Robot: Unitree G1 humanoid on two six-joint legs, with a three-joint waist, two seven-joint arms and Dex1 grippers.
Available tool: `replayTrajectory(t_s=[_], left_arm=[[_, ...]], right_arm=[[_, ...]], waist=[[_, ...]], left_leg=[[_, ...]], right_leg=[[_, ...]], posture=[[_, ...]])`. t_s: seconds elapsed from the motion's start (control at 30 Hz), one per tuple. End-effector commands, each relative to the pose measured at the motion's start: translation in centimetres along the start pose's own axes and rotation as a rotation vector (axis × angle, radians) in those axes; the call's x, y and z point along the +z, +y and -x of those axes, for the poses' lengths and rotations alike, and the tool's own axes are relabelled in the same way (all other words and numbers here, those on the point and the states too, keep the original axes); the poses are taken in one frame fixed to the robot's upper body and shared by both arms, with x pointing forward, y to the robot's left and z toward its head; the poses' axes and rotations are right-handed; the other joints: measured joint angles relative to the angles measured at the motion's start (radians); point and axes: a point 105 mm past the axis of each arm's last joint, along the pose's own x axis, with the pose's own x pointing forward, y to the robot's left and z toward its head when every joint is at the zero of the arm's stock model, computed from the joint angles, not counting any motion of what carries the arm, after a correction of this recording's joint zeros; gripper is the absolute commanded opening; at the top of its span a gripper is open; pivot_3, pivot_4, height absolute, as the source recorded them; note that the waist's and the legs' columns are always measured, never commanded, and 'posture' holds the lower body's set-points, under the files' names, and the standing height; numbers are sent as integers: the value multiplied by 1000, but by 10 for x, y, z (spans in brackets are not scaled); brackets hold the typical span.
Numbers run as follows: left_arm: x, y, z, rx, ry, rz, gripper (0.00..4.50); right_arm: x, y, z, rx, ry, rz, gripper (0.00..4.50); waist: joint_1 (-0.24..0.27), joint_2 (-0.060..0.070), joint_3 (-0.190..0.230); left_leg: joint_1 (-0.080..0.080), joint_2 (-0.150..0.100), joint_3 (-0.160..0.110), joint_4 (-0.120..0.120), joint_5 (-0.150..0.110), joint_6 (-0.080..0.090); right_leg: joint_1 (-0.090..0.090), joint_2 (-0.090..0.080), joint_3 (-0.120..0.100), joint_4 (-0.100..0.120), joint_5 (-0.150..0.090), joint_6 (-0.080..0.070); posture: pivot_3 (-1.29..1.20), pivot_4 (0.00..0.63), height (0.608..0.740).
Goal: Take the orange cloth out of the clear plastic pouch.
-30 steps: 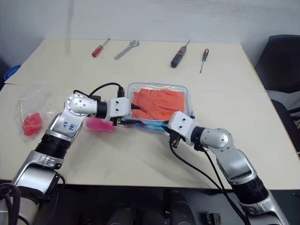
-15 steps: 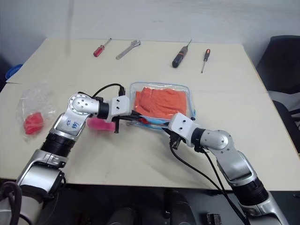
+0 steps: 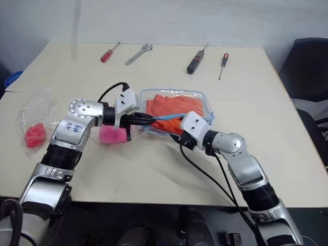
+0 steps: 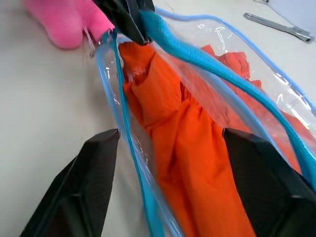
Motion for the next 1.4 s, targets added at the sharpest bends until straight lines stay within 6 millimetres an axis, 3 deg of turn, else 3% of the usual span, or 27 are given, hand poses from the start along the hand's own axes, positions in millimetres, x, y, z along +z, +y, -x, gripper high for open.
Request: replayTrajectory(t_s=[0.03,0.2,0.37,0.53,0.77,1.03,1.13,1.4], left_arm=[[13,-3,0,12,-31,-65,0],[12,-8,-3,14,-33,-73,0],[10,-11,-5,14,-24,-96,0],[10,-13,-7,9,-27,-103,0],[13,-6,-9,36,-42,-108,0],[18,-14,-13,14,-65,-103,0],[15,-15,-12,14,-57,-96,0],[8,-16,-11,35,-45,-67,0]], right_arm=[[3,-12,0,-48,-24,-42,3277],[4,-20,-5,-90,-61,-186,3277],[1,-26,-10,-127,-48,-222,3277],[-15,-17,-15,-99,41,-45,3277],[-23,-5,-21,-58,71,52,3277],[-57,-17,-37,-146,225,126,3277],[-64,-22,-39,-173,227,70,2694],[-61,-14,-37,-136,191,65,43]], waist=[[0,0,0],[0,0,0],[-1,0,0],[-1,0,0],[-2,0,0],[-3,1,0],[-3,1,0],[-2,1,0]], left_leg=[[0,0,0,0,0,0],[0,0,0,0,0,0],[0,0,0,0,0,0],[0,0,0,0,0,0],[0,0,0,0,0,0],[1,0,0,0,0,0],[1,0,0,0,0,0],[1,0,-1,0,0,0]], right_leg=[[0,0,0,0,0,0],[0,0,0,0,0,0],[0,0,0,0,0,0],[0,0,0,0,0,0],[0,0,0,0,0,0],[0,0,0,1,0,0],[0,-1,1,1,0,0],[0,-1,0,1,0,0]], posture=[[0,150,740],[0,150,740],[0,150,740],[0,150,740],[0,150,740],[0,150,740],[0,150,740],[0,150,740]])
